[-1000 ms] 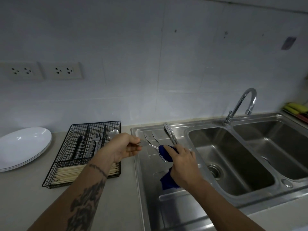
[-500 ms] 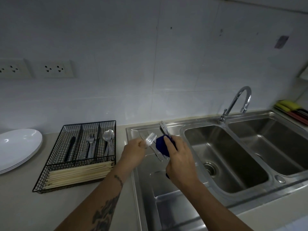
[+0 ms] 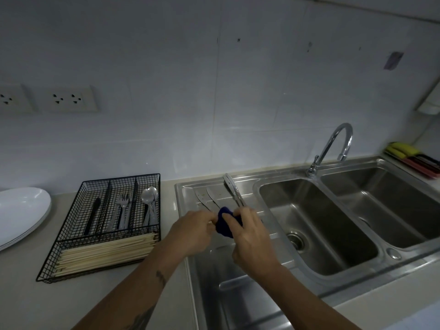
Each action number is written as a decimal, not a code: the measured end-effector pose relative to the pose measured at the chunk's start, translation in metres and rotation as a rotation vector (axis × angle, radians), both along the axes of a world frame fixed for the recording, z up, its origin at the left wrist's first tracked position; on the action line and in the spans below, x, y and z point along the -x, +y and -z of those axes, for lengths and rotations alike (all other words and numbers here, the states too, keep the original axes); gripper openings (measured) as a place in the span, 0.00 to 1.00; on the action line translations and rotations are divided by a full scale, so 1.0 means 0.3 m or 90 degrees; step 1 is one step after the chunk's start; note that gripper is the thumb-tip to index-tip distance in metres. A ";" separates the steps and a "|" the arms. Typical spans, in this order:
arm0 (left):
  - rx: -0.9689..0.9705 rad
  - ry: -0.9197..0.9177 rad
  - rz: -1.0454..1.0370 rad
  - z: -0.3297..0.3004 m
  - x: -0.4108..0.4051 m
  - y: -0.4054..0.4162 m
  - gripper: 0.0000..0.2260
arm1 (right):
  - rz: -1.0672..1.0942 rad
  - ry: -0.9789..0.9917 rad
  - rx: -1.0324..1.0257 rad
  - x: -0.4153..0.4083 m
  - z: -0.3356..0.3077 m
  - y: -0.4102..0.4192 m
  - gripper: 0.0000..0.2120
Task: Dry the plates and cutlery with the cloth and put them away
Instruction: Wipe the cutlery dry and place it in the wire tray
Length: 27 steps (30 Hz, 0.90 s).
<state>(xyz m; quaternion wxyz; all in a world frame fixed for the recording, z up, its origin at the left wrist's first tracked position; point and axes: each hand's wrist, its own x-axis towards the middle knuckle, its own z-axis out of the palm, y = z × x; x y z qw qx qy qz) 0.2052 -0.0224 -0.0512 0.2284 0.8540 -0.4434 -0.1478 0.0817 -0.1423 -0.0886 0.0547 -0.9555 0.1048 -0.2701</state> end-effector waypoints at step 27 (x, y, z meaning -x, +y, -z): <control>0.179 -0.254 0.028 0.155 -0.050 0.040 0.07 | 0.019 0.109 0.000 -0.003 0.035 -0.048 0.30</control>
